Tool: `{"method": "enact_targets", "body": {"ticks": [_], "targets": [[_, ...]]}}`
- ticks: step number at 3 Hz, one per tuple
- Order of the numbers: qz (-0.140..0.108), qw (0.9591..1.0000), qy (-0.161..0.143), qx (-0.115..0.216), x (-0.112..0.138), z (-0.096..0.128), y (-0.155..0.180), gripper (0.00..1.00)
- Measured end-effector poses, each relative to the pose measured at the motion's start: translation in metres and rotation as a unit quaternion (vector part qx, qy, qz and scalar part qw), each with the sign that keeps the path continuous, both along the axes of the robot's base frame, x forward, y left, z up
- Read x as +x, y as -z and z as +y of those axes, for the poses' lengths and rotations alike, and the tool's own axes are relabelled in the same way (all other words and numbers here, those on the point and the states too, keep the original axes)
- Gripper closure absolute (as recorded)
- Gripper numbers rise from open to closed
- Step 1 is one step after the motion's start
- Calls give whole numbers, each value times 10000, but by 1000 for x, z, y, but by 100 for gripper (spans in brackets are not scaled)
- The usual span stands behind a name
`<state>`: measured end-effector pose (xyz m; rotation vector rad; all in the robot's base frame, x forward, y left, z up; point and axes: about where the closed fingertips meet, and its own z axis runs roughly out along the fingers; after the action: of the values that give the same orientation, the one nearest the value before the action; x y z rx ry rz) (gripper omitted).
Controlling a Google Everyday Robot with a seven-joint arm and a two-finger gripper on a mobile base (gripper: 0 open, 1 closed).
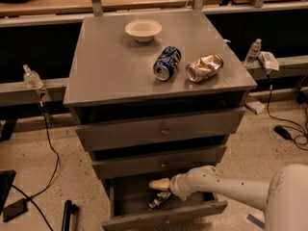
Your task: Pick redbull can from bottom drawer and place on counter
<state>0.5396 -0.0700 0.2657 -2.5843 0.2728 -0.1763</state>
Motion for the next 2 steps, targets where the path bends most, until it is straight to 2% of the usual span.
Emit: {"method": "enact_targets", "body": {"ticks": [1, 2], "targets": [[75, 9986, -390, 351, 6, 13, 41, 0], [-89, 9954, -899, 329, 12, 22, 61, 0]]}}
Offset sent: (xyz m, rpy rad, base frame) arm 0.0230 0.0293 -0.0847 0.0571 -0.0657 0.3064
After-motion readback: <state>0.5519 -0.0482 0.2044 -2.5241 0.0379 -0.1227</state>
